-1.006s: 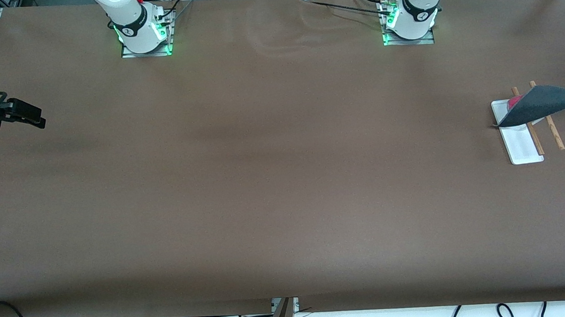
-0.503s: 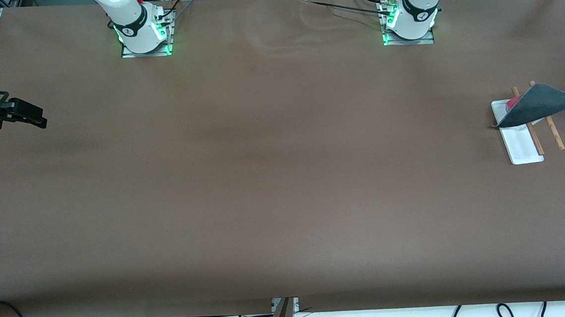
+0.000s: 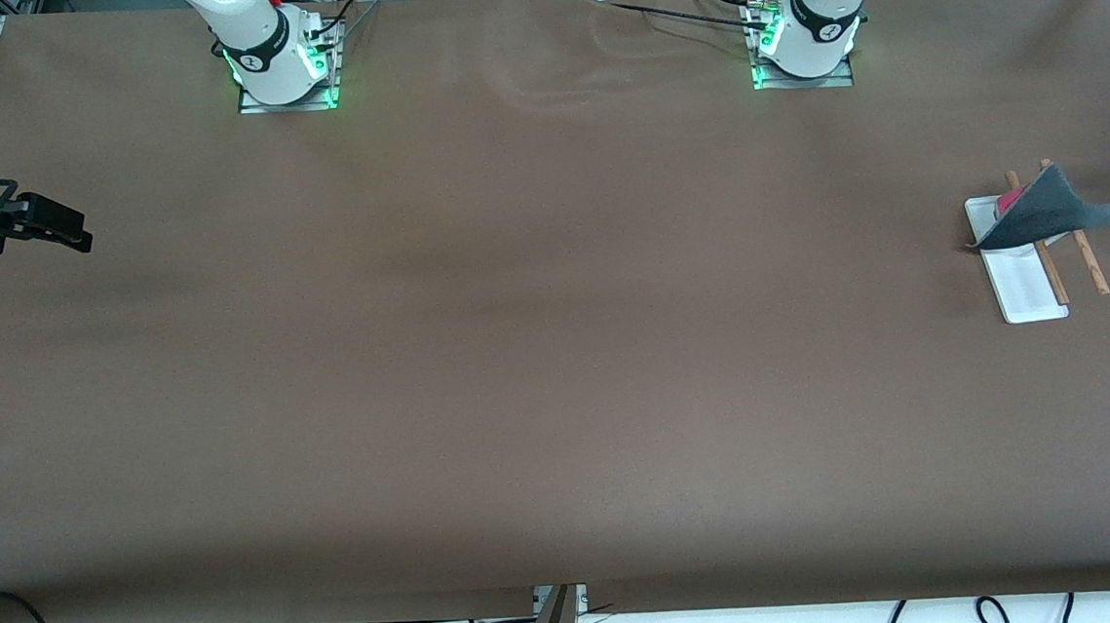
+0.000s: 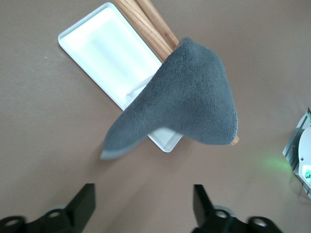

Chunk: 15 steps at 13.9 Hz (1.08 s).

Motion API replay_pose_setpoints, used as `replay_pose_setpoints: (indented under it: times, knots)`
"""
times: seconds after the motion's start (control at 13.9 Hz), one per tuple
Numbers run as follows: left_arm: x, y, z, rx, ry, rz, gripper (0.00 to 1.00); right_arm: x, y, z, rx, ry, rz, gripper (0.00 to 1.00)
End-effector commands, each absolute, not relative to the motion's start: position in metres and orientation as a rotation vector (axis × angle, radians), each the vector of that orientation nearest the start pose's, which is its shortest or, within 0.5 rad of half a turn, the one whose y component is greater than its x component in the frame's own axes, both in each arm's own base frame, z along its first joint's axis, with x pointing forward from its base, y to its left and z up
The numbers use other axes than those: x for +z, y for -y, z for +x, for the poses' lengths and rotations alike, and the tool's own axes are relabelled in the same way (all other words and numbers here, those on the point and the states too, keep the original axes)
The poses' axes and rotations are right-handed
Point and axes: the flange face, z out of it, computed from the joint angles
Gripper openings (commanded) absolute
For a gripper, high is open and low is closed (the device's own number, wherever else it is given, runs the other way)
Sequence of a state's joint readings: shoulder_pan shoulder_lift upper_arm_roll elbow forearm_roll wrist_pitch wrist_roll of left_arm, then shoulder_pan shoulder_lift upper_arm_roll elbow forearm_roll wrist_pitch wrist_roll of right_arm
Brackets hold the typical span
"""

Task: Pass towel and hang on rack
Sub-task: 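Open the left gripper and release the towel on the rack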

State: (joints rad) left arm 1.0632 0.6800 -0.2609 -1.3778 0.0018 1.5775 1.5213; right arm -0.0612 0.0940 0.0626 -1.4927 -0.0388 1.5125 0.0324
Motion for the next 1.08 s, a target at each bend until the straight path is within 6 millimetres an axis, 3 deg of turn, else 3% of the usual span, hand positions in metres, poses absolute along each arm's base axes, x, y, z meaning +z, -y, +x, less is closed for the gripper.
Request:
replay_pose_setpoints:
  times: [0.0,0.43,0.65,1.01]
  knots:
    - [0.311,-0.511,0.454,0.026,-1.266,-3.363,1.00,0.608,0.005,0.577,0.101,-0.026,-3.173,1.00]
    - [0.351,-0.499,0.477,-0.020,-1.291,-3.304,1.00,0.608,0.005,0.577,0.101,-0.026,-3.173,1.00]
    - [0.373,-0.491,0.482,0.029,-1.078,-3.355,1.00,0.608,0.005,0.577,0.101,-0.026,-3.173,1.00]
    - [0.414,-0.427,0.517,0.159,-0.769,-3.449,1.00,0.608,0.005,0.577,0.101,-0.026,-3.173,1.00]
